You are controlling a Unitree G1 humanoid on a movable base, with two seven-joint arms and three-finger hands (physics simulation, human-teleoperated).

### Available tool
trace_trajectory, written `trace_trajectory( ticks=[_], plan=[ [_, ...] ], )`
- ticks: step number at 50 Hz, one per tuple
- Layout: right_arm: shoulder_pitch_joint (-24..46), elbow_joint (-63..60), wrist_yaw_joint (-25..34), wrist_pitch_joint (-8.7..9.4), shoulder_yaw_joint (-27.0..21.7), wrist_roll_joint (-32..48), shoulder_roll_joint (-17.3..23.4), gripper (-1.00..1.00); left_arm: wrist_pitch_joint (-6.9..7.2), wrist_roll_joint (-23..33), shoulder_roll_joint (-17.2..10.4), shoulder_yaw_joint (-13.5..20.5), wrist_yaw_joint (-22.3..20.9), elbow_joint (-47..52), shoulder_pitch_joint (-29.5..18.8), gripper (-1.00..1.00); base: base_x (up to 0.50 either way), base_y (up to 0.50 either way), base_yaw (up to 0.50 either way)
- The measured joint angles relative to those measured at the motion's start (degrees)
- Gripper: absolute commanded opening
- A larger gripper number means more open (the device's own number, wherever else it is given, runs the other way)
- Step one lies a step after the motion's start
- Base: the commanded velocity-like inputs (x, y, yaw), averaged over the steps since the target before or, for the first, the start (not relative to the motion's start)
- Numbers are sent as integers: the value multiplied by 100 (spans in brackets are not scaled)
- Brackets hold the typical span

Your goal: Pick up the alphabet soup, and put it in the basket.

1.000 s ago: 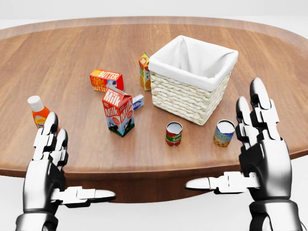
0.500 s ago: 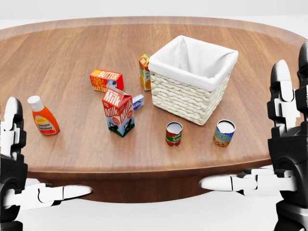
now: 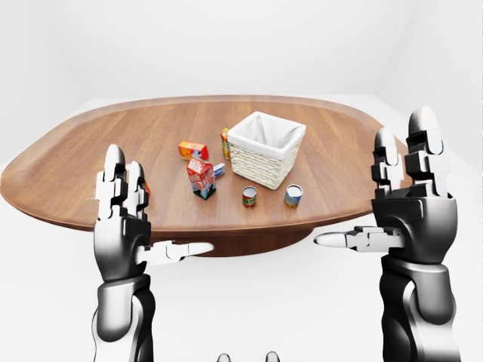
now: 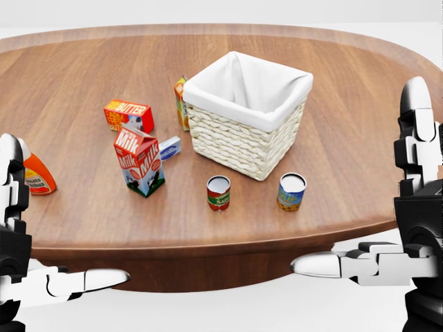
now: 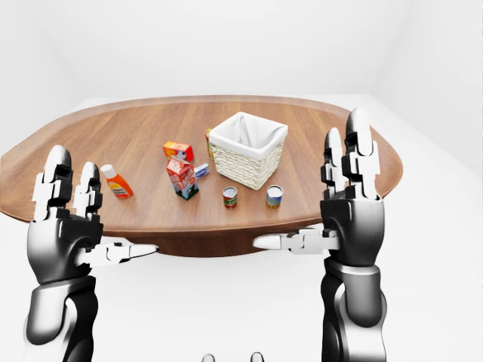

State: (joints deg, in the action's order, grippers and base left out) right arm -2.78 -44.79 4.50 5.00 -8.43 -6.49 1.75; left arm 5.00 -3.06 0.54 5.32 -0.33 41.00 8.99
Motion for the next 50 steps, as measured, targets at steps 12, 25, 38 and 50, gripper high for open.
trace_trajectory(
  ticks=[12,25,38,50],
  plan=[
    [-36,21,31,0,32,34,-7,100,0,9,5,-6,-8,25,18,100,0,-33,0],
    [-75,24,64,0,57,70,-14,100,0,24,14,-23,-16,29,38,100,0,-24,0],
    [-82,74,117,0,109,147,-17,100,0,38,9,-26,-5,-37,22,100,0,0,0],
    [-75,64,141,0,153,205,-16,100,0,32,4,-20,3,-44,11,100,15,0,0]
  ],
)
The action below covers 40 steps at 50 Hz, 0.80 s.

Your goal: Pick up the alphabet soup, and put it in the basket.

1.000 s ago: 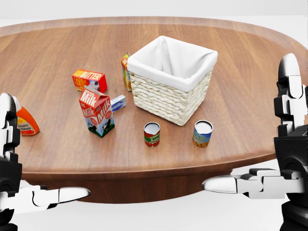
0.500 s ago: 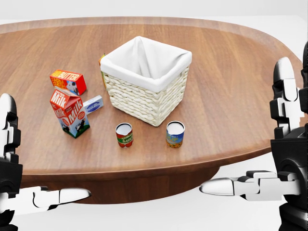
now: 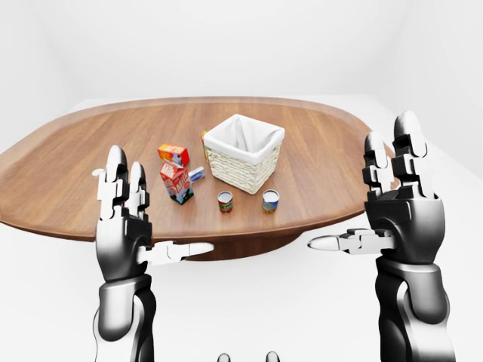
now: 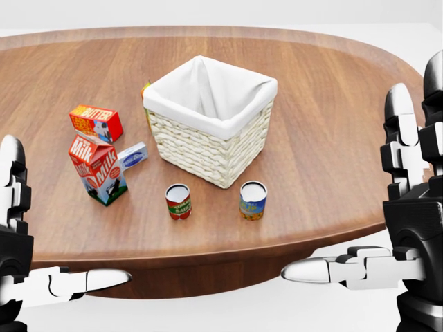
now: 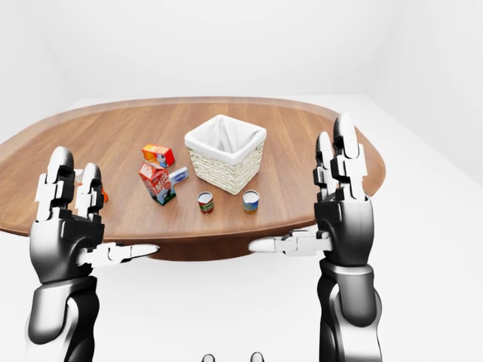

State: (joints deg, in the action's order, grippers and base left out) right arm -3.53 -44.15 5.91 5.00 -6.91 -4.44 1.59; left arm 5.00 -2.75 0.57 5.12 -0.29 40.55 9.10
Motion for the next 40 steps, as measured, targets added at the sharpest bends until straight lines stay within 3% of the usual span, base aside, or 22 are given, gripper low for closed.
trace_trajectory(
  ticks=[40],
  plan=[
    [-17,-7,36,0,22,13,-17,100,0,0,1,7,-5,32,10,100,30,-1,0]
  ],
)
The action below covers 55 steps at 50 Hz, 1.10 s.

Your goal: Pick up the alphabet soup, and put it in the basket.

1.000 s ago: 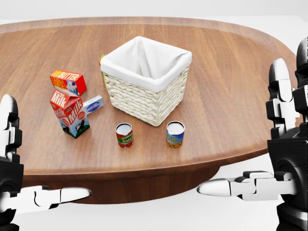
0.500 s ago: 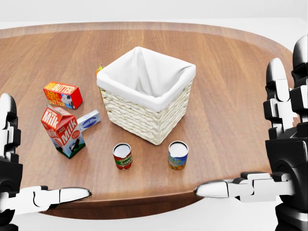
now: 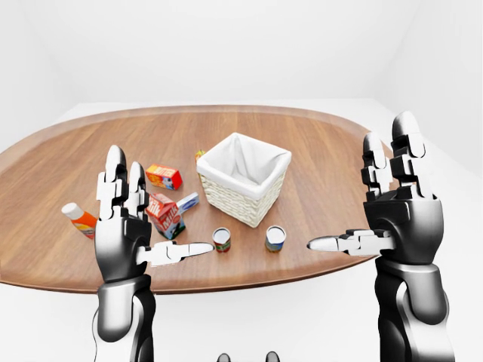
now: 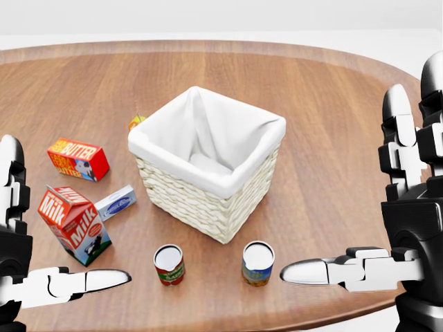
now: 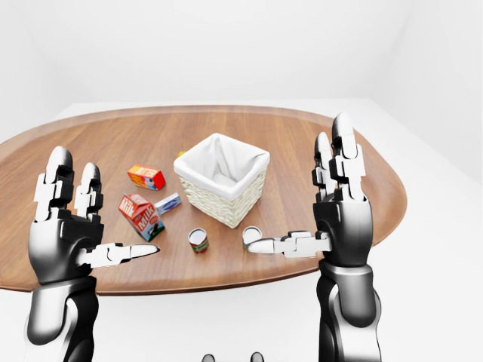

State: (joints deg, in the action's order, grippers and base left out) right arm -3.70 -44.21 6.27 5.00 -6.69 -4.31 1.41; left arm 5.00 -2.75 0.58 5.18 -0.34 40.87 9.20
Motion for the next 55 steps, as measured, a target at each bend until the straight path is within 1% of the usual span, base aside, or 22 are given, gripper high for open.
trace_trajectory(
  ticks=[35,55],
  plan=[
    [-36,10,26,0,24,4,0,100,0,28,1,-9,-2,-57,4,100,26,-5,0],
    [-42,46,48,0,33,166,13,100,0,29,-1,-2,-6,-79,-4,100,1,0,0]
  ],
)
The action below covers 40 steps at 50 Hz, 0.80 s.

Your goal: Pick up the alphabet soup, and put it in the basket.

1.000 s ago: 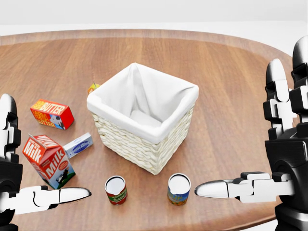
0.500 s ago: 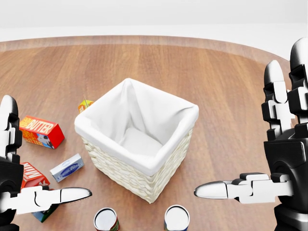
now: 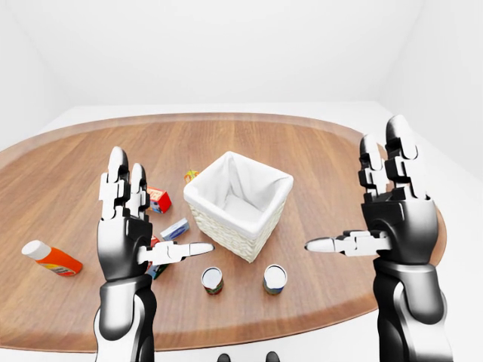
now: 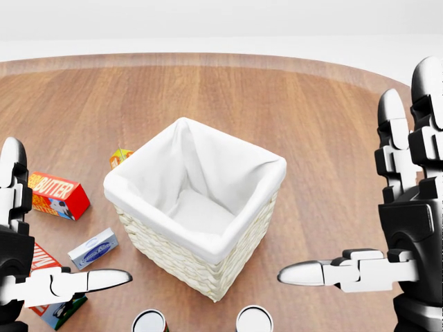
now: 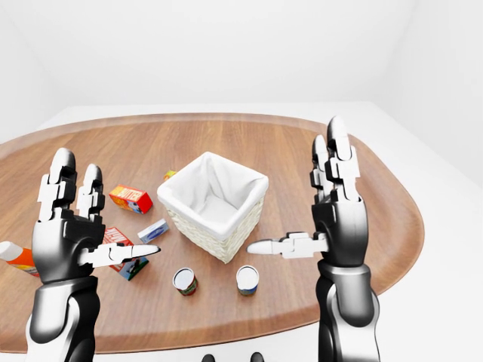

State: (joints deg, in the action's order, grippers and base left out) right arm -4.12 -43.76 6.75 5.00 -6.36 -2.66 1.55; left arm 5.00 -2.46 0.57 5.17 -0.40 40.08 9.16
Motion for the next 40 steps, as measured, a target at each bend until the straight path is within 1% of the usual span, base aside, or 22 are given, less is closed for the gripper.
trace_trajectory(
  ticks=[9,23,40],
  plan=[
    [-63,47,139,0,54,227,39,100,0,4,0,-5,7,-8,-6,100,0,0,0],
    [-400,270,618,0,266,730,43,100,0,9,0,-11,16,-1,-4,100,0,0,0],
    [-1152,691,786,0,478,993,-47,100,0,48,9,-55,44,55,32,100,0,0,0]
  ],
)
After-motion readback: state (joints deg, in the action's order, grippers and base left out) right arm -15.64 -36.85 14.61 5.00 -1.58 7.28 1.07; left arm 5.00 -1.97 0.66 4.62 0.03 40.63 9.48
